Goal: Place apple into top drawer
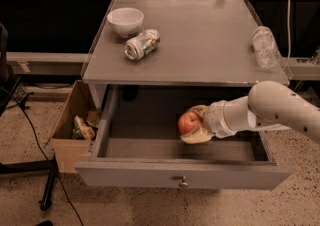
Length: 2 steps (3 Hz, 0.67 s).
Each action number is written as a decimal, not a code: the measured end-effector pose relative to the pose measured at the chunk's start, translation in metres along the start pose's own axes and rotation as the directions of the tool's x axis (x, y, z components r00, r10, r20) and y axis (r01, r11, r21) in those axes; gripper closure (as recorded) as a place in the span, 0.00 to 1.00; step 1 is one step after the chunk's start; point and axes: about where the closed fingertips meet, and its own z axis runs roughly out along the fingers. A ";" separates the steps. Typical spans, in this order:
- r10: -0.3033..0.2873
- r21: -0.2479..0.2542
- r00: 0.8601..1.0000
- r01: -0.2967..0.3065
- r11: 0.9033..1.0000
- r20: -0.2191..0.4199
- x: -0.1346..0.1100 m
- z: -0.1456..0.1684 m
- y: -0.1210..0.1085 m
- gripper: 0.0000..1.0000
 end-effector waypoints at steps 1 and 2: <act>-0.029 -0.009 0.998 0.029 1.000 -0.050 0.013 0.051 -0.015 1.00; -0.036 -0.006 0.998 0.036 0.999 -0.050 0.019 0.064 -0.020 1.00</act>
Offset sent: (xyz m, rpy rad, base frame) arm 0.0359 0.0252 -0.0508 -0.0687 -0.0064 0.0081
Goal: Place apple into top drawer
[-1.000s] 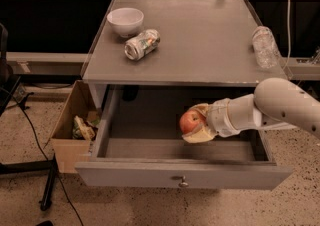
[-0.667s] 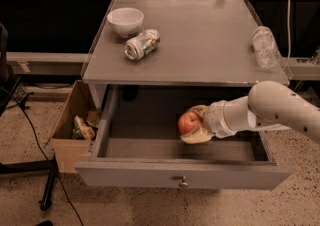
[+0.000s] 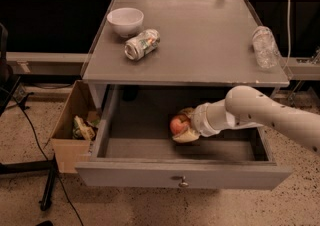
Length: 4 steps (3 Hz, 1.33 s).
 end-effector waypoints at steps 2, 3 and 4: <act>-0.028 0.014 0.999 0.027 1.000 0.030 0.009 0.028 -0.007 1.00; -0.033 0.008 0.999 0.033 0.999 0.035 0.009 0.032 -0.007 1.00; -0.033 0.008 0.999 0.033 0.999 0.035 0.009 0.032 -0.007 0.81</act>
Offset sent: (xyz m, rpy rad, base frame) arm 0.0204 0.0057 -0.0281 0.0276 -0.0513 0.0117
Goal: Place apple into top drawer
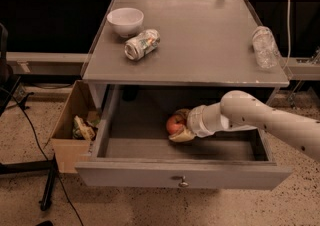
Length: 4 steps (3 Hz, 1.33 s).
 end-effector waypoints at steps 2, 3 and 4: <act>0.000 0.000 1.000 0.000 1.000 0.000 0.000 0.000 0.000 0.28; 0.000 0.000 1.000 0.000 1.000 0.000 0.000 0.000 0.000 0.03; 0.000 0.000 1.000 0.000 1.000 0.000 0.000 0.000 0.000 0.00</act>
Offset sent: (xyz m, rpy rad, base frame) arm 0.0000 0.0000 0.0000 0.0000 0.0000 0.0001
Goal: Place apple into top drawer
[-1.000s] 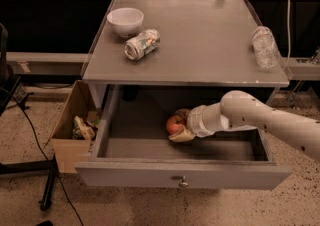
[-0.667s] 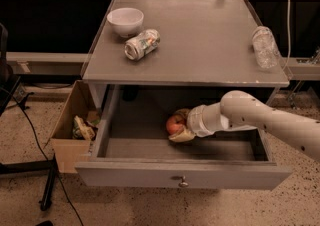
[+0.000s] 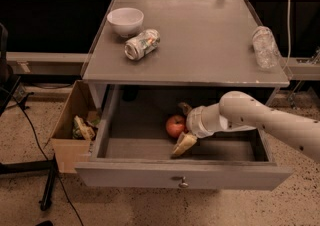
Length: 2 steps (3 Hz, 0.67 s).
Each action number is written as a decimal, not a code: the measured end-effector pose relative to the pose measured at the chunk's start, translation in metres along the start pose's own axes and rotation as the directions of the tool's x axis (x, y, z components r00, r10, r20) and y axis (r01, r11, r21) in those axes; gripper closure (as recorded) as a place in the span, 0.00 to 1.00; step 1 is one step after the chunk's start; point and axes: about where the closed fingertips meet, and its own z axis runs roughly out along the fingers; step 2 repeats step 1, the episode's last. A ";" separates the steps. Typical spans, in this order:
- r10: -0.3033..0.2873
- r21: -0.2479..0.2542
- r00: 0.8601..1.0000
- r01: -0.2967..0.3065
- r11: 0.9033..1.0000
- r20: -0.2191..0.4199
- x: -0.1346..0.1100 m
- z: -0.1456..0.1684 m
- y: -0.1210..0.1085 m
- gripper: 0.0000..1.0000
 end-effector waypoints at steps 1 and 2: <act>0.000 0.000 1.000 0.000 1.000 0.000 0.000 0.000 0.000 0.00; 0.000 0.000 1.000 0.000 1.000 0.000 0.000 0.000 0.000 0.00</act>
Offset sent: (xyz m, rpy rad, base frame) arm 0.0000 0.0000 0.0000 0.0000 0.0000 0.0000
